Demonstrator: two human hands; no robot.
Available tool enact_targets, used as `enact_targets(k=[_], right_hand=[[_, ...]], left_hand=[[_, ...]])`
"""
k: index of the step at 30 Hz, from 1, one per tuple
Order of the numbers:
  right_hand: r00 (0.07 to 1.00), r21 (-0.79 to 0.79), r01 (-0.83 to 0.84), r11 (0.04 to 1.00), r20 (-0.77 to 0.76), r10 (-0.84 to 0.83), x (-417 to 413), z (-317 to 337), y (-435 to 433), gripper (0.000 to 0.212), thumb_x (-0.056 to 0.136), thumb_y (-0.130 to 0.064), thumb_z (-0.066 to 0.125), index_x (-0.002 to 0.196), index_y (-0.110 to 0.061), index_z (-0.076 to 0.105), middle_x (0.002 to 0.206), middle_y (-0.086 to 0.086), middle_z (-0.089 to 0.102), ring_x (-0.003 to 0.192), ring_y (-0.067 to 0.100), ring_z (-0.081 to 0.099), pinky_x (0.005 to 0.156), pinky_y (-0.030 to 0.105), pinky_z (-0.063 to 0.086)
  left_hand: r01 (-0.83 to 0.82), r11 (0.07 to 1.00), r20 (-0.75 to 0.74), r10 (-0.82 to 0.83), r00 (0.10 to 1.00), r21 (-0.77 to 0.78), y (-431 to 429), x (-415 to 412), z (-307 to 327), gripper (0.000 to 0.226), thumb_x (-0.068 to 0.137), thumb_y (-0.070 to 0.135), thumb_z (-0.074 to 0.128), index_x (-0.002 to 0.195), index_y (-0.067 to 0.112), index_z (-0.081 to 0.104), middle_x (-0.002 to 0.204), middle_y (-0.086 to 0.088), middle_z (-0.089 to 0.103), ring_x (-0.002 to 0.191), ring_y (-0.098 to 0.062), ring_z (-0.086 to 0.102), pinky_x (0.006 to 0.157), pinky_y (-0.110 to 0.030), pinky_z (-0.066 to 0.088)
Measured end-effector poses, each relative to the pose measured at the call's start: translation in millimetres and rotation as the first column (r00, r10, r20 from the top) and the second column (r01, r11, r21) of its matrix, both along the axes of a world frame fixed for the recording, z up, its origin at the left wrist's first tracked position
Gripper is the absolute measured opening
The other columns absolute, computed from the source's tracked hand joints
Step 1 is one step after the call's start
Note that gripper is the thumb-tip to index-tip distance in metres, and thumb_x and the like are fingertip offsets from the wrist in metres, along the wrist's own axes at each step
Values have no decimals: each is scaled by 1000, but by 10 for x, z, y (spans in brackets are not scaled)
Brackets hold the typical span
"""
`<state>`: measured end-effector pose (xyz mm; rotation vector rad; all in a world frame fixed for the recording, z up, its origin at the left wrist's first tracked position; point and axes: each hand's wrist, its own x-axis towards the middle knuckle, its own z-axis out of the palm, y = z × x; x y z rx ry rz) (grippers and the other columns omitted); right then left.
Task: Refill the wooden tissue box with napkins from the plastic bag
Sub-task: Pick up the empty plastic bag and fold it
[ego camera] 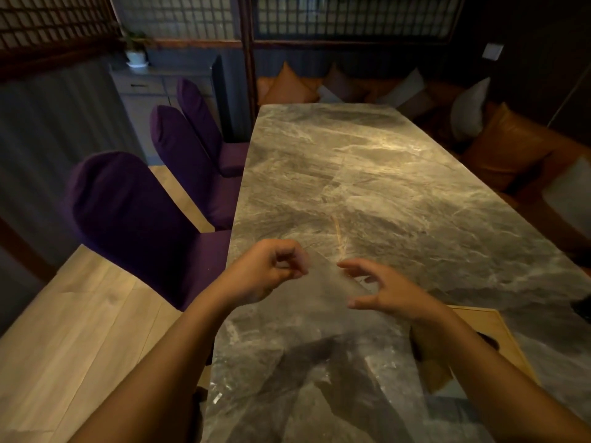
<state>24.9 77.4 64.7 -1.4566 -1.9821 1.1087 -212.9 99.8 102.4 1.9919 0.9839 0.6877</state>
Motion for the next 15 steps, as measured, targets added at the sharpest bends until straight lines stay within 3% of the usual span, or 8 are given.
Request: enact_targets(k=[2, 5, 7, 9, 13, 15], right_hand=[[999, 9, -24, 1000, -40, 24, -48, 5, 51, 29, 73, -6, 74, 97, -21, 65, 89, -14, 65, 82, -7, 60, 75, 13, 44], [984, 1, 43, 999, -171, -42, -28, 18, 49, 24, 72, 8, 70, 73, -16, 66, 61, -10, 68, 62, -6, 62, 62, 10, 46], [952, -17, 106, 994, -288, -106, 42, 25, 7, 21, 72, 11, 68, 73, -10, 66, 59, -5, 69, 60, 0, 65, 59, 13, 50], [912, -31, 163, 986, -375, -163, 107, 14, -32, 21, 72, 12, 66, 74, -9, 66, 58, -2, 71, 59, 7, 68, 57, 18, 53], [815, -51, 297, 954, -508, -280, 172, -45, -71, 21, 70, 17, 63, 72, -4, 64, 53, 2, 71, 52, 11, 67, 50, 19, 52], [772, -82, 333, 939, -548, -322, 173, -79, -95, 18, 70, 14, 64, 73, -3, 65, 56, 4, 72, 53, 13, 68, 51, 20, 53]], left_hand=[[21, 999, 1, -21, 1000, 28, 5, 42, 42, 11, 81, -5, 64, 89, 3, 66, 88, -3, 66, 86, -7, 64, 79, -14, 51], [-91, 996, 89, 91, 992, -14, 6, -51, 103, 20, 78, 15, 72, 97, 14, 66, 96, -8, 69, 91, -15, 67, 83, -26, 53], [-200, 973, 215, 221, 951, -115, 52, -200, 121, 40, 69, 38, 72, 102, 17, 65, 97, -8, 70, 87, -16, 67, 77, -23, 52], [-226, 932, 335, 316, 888, -282, 132, -321, 50, 50, 68, 44, 63, 107, 13, 62, 92, -6, 72, 79, -13, 68, 70, -22, 49], [-150, 749, 425, 515, 744, -645, 167, -293, -297, 29, 85, 38, 56, 108, 20, 58, 100, -13, 74, 74, -17, 72, 78, -38, 52], [-31, 742, 502, 483, 718, -669, 73, -237, -458, 53, 70, 50, 69, 112, 22, 55, 104, -11, 73, 81, -21, 70, 79, -41, 55]])
